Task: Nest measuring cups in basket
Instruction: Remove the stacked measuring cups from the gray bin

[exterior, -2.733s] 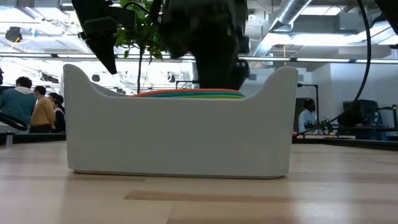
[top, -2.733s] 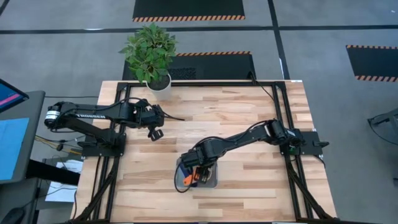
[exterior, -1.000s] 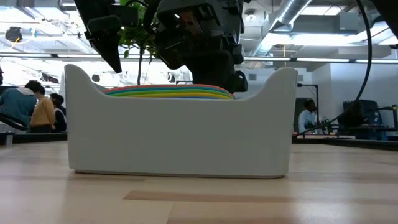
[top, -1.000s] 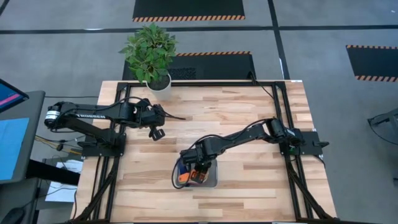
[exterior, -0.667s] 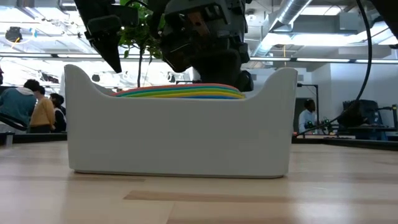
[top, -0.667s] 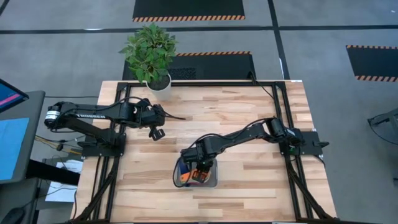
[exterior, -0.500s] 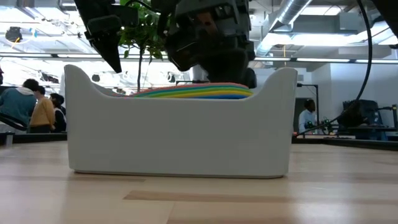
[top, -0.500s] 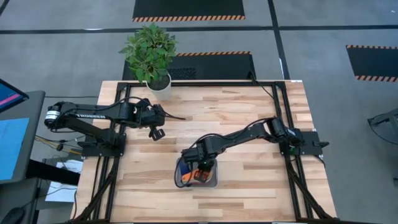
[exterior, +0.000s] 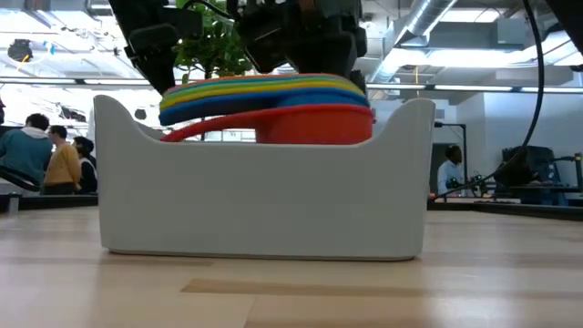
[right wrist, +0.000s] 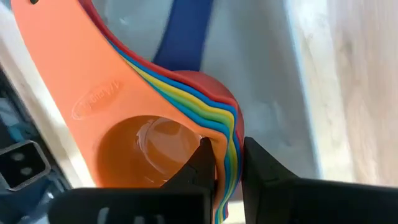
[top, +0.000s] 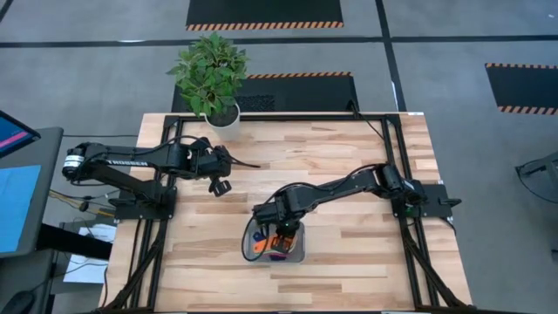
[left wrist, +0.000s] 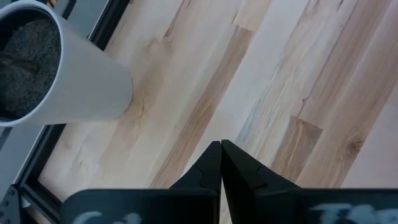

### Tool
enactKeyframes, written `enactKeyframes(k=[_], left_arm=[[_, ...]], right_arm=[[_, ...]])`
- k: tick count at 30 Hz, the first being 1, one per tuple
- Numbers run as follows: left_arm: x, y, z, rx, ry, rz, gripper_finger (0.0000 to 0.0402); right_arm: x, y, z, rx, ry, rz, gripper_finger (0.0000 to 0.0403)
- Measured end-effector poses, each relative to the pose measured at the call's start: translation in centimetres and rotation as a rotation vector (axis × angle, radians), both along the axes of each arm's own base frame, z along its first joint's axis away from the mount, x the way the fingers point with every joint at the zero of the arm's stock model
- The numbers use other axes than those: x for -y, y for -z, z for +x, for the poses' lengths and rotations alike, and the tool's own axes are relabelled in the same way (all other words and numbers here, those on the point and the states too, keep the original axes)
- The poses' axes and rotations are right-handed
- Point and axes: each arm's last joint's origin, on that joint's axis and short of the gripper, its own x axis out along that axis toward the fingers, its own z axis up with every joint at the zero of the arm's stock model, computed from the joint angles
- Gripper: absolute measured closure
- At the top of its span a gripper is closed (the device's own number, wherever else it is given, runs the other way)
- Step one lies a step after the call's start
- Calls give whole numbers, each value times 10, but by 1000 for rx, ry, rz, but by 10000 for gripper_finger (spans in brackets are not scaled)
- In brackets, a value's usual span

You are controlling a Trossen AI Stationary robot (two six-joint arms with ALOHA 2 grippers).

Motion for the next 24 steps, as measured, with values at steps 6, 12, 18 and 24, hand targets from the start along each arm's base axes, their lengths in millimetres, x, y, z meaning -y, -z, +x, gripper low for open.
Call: enactKeyframes(k=[6, 12, 18, 24], left_arm=[[0, 0, 0, 0, -1, 2, 402], [0, 0, 0, 1, -1, 2, 401], [0, 0, 0, -4, -2, 1, 401], [0, 0, 0, -8, 4, 3, 402]], right_arm=[[1, -23, -7, 26, -6, 42, 359], [21, -63, -16, 86, 27, -18, 359], [66, -76, -25, 42, 134, -151, 359], [107, -73, -20, 80, 137, -164, 362]])
